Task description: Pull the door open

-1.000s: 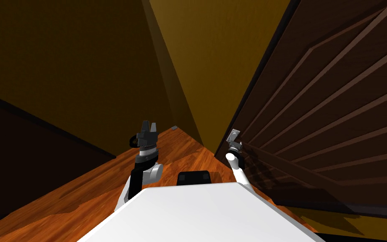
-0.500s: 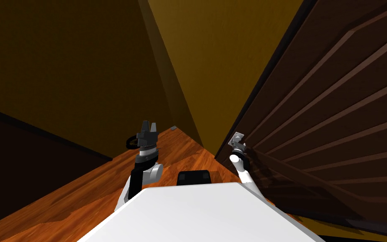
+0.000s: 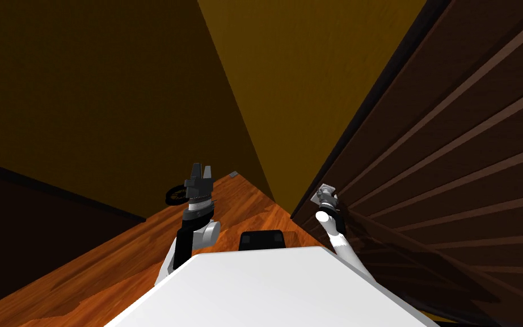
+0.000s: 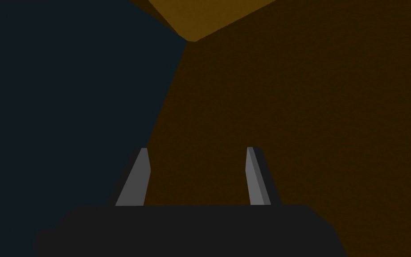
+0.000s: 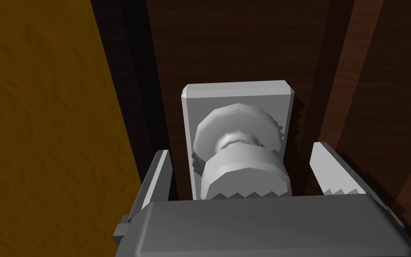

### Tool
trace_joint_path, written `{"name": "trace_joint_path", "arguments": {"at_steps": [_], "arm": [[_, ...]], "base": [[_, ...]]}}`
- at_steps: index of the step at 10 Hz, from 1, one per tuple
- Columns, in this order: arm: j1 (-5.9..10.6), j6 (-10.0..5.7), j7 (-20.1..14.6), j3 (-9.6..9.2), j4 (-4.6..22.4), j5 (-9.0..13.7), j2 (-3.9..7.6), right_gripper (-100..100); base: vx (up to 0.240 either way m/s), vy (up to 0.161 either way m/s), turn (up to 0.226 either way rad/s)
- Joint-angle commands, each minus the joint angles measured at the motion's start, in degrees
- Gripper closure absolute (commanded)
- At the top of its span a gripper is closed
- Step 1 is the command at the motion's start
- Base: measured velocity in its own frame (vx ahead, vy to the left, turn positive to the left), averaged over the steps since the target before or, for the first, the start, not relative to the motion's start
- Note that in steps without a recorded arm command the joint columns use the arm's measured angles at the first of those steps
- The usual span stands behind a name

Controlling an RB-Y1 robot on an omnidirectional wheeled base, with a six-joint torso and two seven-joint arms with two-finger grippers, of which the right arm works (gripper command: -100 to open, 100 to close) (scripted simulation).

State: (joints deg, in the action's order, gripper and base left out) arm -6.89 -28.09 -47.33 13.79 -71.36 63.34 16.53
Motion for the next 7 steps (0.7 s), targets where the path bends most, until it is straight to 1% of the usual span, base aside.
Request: {"name": "trace_joint_path", "arguments": {"at_steps": [1, 6, 7], "arm": [[0.0, -0.01, 0.2, 0.0, 0.0, 0.0, -0.11, 100], [0.0, -0.01, 0.2, 0.0, 0.0, 0.0, -0.11, 100], [-0.13, 0.53, -0.1, -1.15, -0.6, -0.2, -0.08, 100]], "base": [[-0.008, 0.003, -0.001], [-0.013, 0.003, 0.003], [-0.132, -0.011, 0.052]]}}
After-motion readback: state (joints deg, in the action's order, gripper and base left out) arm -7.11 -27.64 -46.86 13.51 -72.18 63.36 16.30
